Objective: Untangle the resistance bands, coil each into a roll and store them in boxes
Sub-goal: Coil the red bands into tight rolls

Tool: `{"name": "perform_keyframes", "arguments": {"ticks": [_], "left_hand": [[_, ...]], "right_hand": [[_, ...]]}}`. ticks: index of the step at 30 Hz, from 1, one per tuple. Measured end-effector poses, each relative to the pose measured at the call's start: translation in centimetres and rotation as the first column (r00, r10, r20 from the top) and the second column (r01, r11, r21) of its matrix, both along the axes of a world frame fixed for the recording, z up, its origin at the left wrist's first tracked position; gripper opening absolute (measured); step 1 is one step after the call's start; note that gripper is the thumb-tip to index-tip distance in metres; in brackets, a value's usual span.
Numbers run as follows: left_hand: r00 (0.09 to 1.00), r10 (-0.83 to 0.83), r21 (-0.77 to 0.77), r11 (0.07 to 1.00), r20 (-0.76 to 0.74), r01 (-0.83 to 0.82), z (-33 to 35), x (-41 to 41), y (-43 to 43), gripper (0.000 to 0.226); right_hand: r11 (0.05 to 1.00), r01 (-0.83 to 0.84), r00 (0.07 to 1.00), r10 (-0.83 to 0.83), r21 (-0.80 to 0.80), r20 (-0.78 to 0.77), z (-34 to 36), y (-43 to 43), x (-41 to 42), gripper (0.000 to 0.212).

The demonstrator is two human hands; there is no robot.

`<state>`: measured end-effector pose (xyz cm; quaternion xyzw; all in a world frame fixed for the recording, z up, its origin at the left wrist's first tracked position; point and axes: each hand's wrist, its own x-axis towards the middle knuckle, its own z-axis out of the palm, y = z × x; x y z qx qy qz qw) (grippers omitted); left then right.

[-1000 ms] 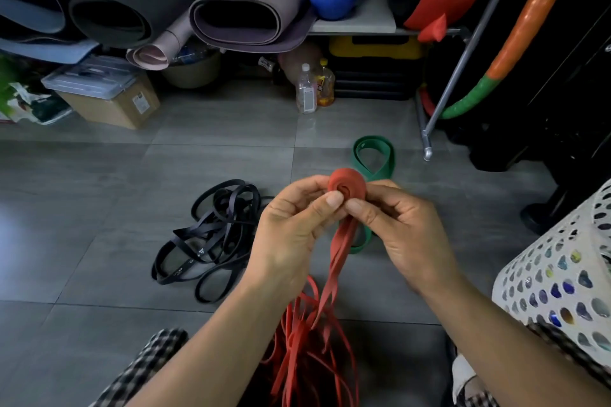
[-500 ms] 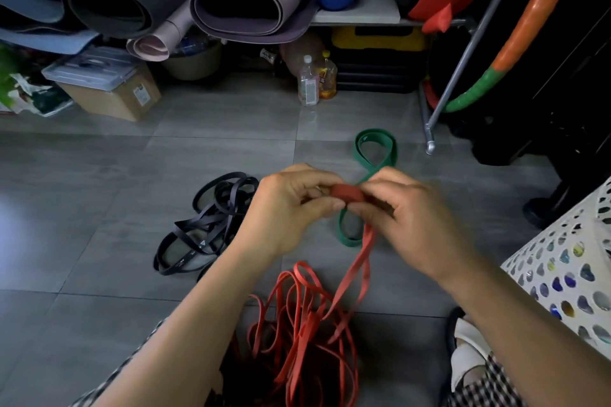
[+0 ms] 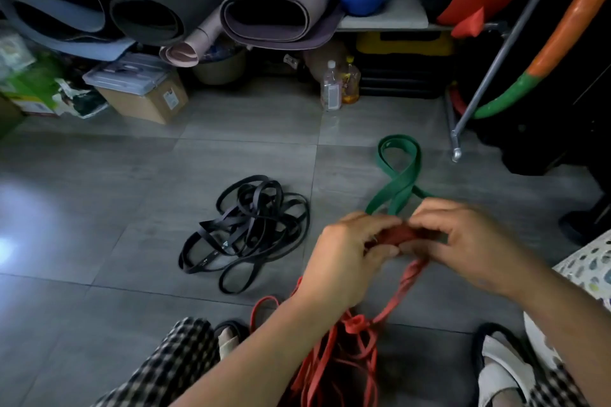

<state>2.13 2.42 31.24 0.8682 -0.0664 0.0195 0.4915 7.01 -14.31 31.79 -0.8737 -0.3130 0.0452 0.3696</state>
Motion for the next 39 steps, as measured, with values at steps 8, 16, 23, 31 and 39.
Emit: {"name": "perform_keyframes", "arguments": {"ticks": [8, 16, 23, 31, 39], "left_hand": [[0.94, -0.019, -0.74, 0.623, -0.341, -0.255, 0.5, -0.4, 0.0, 0.013], [0.99, -0.021, -0.199, 0.98, -0.142, -0.007, 0.9, 0.4, 1.3, 0.024], [0.985, 0.093, -0.642, 0.749, -0.142, -0.163, 1.6, 0.6, 1.3, 0.009], [0.979, 0.038, -0.451, 0.884, -0.198, -0.126, 0.8, 0.9, 1.6, 0.02], [0.978, 0.109, -0.487, 0.854, -0.176, -0.183, 1.3, 1.0, 1.4, 0.021]], "right_hand": [[0.849, 0.24, 0.914, -0.033, 0.471, -0.405, -1.1, 1.7, -1.3, 0.051], [0.993, 0.113, 0.992, -0.11, 0.038, -0.065, -0.2, 1.4, -1.5, 0.027], [0.754, 0.381, 0.866, -0.088, 0.536, -0.492, 0.0, 2.1, -0.9, 0.019], [0.941, 0.232, 0.967, -0.195, 0.246, -0.164, 0.9, 1.6, -0.8, 0.024], [0.907, 0.243, 0.961, -0.177, 0.343, -0.212, 0.7, 2.2, -0.9, 0.019]]}}
